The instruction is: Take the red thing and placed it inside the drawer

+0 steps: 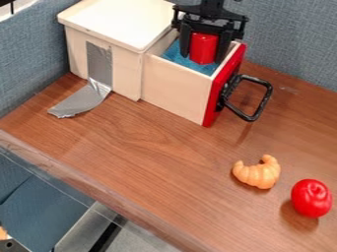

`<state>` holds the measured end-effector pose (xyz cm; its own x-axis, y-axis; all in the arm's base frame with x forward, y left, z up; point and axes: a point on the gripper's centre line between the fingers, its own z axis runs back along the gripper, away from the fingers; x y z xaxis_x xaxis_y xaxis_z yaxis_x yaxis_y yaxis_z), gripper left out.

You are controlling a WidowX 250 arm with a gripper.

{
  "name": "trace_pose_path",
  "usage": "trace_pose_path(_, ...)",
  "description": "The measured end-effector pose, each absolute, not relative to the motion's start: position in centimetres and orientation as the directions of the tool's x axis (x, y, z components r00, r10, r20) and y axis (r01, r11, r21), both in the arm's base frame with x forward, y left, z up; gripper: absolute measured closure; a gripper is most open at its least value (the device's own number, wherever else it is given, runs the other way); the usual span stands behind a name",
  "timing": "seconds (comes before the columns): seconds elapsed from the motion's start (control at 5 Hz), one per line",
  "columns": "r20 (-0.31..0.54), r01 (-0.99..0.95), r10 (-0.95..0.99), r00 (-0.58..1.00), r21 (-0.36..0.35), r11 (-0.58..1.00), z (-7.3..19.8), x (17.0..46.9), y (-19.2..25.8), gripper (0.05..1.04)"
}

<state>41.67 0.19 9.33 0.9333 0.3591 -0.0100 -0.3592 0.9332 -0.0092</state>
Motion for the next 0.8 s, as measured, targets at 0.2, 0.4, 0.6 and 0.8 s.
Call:
trace_pose_path(0.2,-0.025,-0.36,0.36,0.932,0.025,0.933,9.3,41.2,0.9,0.075)
trace_pose_path(0.4,-0.029,-0.367,0.368,0.929,0.048,0.929,8.6,40.9,0.8,0.079)
trace_pose_path(0.6,-0.027,-0.346,0.347,0.937,0.057,0.937,8.6,40.4,-0.1,0.085)
trace_pose_path(0.8,0.006,-0.347,0.348,0.938,0.053,0.936,9.9,39.4,-0.6,0.084)
